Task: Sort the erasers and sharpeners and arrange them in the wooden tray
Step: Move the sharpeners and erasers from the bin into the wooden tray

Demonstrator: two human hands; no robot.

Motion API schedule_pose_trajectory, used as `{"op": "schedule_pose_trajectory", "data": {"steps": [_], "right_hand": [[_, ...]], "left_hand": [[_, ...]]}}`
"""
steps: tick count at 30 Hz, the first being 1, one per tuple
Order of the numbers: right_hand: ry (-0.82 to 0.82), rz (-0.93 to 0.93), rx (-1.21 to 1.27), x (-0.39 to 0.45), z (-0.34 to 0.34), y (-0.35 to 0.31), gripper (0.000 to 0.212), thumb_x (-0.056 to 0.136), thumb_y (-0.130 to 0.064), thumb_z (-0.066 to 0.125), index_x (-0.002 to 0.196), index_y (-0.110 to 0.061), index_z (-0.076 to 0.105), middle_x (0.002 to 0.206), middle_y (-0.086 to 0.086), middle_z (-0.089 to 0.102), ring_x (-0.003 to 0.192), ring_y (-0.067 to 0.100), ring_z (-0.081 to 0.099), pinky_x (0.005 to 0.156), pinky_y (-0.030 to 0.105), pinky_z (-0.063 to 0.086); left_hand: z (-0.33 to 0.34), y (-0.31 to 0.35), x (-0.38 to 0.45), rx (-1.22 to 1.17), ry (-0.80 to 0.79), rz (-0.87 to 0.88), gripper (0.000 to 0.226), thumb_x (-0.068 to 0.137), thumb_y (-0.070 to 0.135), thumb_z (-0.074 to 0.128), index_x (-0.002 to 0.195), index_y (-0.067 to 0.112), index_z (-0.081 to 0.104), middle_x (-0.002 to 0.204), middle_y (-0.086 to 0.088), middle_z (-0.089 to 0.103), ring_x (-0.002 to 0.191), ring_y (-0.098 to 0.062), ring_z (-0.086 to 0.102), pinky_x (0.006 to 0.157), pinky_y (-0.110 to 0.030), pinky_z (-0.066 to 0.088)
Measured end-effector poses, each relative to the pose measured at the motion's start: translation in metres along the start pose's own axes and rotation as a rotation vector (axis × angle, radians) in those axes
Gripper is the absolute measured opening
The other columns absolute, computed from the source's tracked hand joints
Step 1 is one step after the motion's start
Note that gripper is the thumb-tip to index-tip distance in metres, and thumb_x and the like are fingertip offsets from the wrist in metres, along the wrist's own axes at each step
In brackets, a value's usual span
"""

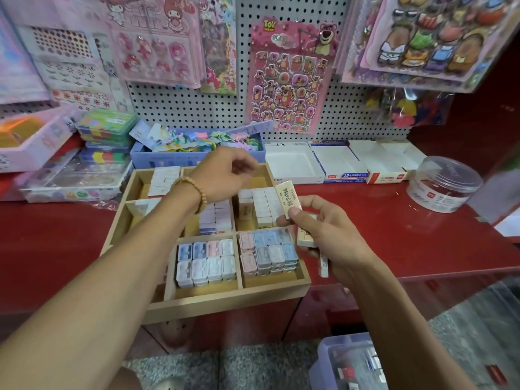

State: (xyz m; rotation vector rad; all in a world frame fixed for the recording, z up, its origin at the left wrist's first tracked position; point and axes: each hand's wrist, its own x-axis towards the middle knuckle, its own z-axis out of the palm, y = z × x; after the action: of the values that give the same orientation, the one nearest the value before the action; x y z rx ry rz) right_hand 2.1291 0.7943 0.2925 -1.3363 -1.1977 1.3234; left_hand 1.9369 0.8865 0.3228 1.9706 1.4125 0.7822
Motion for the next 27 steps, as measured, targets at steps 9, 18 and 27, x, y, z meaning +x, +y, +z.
{"op": "schedule_pose_trajectory", "data": {"steps": [9,18,27], "right_hand": [[0.110,0.009,-0.009,0.013,0.020,-0.001,0.013,0.100,-0.022,0.059,0.103,-0.013,0.067,0.075,0.008,0.069,0.053,0.019,0.050,0.039,0.022,0.037],[0.232,0.192,0.202,0.011,0.008,-0.002,0.035,0.091,0.006,0.041,0.118,-0.006,0.062,0.079,0.014,0.063,0.049,0.010,0.043,0.037,0.021,0.032],[0.244,0.130,0.227,0.002,-0.003,0.006,0.014,0.085,0.001,0.071,0.096,-0.009,0.069,0.071,0.007,0.067,0.045,0.008,0.044,0.034,0.017,0.033]], "left_hand": [[-0.008,0.017,-0.020,-0.166,-0.047,0.064,0.010,0.085,0.008,0.072,0.085,0.018,0.074,0.080,0.001,0.073,0.069,-0.005,0.065,0.066,-0.020,0.055],[0.007,-0.013,-0.015,0.431,-0.083,0.063,0.006,0.086,0.021,0.071,0.091,0.017,0.072,0.084,0.007,0.066,0.081,-0.008,0.060,0.075,-0.023,0.049],[0.028,-0.022,-0.009,0.574,-0.018,0.146,0.004,0.085,0.024,0.072,0.086,0.023,0.068,0.093,0.007,0.063,0.094,-0.015,0.053,0.077,-0.026,0.039]]}}
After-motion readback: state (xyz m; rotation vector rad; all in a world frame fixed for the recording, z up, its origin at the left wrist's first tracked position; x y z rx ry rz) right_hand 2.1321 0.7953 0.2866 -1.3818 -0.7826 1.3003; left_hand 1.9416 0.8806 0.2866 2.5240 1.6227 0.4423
